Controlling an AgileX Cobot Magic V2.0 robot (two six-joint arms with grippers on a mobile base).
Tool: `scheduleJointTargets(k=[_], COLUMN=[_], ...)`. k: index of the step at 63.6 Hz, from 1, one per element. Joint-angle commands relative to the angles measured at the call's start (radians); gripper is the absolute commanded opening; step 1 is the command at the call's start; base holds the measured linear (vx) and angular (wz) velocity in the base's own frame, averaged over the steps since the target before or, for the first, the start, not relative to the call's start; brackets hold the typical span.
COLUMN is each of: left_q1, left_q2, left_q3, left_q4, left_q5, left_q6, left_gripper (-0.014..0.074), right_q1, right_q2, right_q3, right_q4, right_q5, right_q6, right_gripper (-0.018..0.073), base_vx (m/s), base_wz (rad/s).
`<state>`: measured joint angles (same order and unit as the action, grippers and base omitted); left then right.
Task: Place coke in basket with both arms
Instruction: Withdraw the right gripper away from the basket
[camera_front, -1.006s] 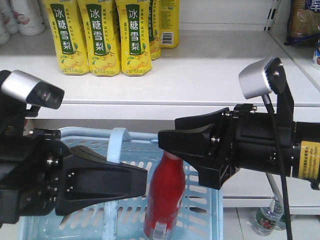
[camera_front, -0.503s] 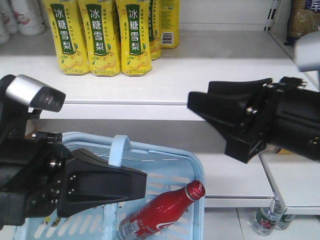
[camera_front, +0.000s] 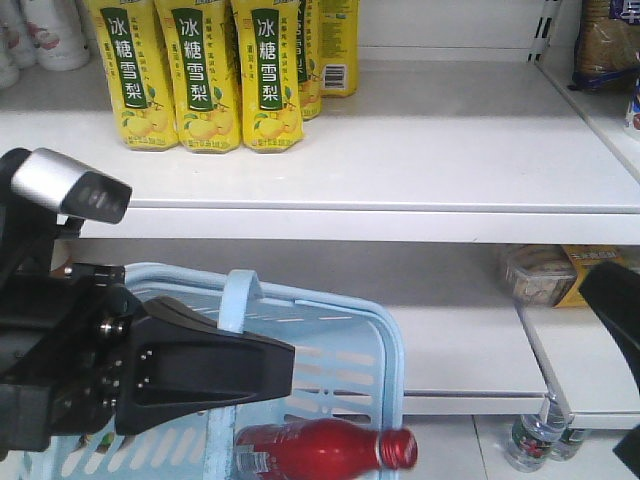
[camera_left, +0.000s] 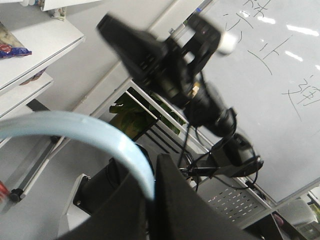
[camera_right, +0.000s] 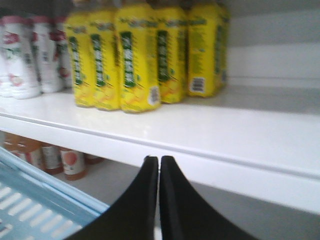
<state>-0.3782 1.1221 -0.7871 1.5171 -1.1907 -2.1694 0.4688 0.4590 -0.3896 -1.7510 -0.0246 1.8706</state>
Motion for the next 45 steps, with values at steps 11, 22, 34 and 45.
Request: scheduleJointTargets(k=[11,22,34,45], left_q1=[-0.002,-0.002,-0.002,-0.002], left_q2=[-0.024,-0.024,-0.024,-0.024], left_q3=[-0.040,-0.040,-0.040,-0.040], left_q4=[-0.135,-0.135,-0.135,-0.135], left_q5=[-0.165,-0.118,-0.116,-0.116], left_q6=[0.006,0.006,0.006,0.006], left_gripper=[-0.0006,-0.0006,-0.0006,-0.0006], right_q1=[0.001,0.001,0.001,0.001], right_q2=[-0.170,-0.180,-0.180,-0.180], right_q3=[0.171,0.215,0.221,0.221], right_q4=[-0.033,-0.033,-0.033,-0.033], right_q5=[0.132,0.122,0.124,0.124], right_q6=[0.034,0.035,0.035,0.035], right_gripper=[-0.0005,-0.0005,-0.0005,-0.0005], base_vx=[0.00,0.00,0.00,0.00], base_wz=[0.00,0.00,0.00,0.00])
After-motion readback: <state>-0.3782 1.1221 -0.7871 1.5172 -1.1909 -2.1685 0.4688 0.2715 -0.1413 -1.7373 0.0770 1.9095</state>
